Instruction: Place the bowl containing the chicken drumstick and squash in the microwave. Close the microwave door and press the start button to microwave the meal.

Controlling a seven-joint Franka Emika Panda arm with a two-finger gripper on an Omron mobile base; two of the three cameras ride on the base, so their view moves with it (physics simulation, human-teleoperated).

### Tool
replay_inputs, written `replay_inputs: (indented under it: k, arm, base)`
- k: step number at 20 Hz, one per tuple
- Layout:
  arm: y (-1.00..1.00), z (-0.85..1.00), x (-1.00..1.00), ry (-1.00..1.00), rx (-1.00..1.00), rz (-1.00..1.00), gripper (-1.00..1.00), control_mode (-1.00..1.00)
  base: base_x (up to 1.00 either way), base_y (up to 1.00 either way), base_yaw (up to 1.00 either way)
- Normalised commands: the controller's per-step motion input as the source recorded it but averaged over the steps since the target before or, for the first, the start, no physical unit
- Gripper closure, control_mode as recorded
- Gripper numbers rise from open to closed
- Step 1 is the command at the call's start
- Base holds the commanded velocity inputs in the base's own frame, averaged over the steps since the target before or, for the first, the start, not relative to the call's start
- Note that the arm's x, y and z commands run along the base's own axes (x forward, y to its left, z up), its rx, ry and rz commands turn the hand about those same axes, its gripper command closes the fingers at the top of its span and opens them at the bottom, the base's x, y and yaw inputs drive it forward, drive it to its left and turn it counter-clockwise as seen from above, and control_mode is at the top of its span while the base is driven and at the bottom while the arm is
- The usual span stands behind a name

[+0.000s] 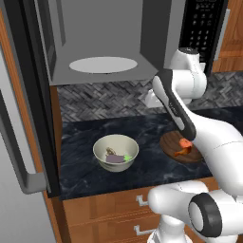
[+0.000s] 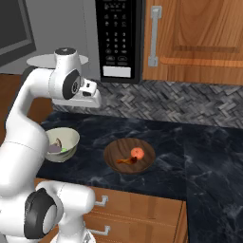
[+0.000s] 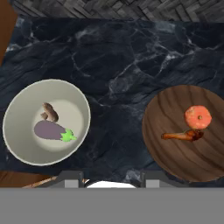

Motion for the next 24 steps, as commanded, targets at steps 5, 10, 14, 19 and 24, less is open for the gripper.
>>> replay_inputs:
  k: [5,10,14,19,24]
  arm:
    - [-0.17,-0.05,-0.18,0.0,0.0,-0.05,-1.0,-1.0]
    - [-0.34,-0.14,-0.3,0.0,0.0,-0.08,-1.0,-1.0]
    - [-0.33,-0.22,-0.28,0.0,0.0,-0.11,-1.0,-1.0]
    - [-0.45,-0.43,-0.22,-0.09,0.06,-0.18,-1.0,-1.0]
    - [-0.4,-0.46,-0.12,-0.05,0.07,-0.16,-1.0,-1.0]
  base:
    - [0.0,0.0,0.0]
    - [0.0,0.0,0.0]
    - [0.0,0.0,0.0]
    - [0.0,0.0,0.0]
    - [0.0,0.0,0.0]
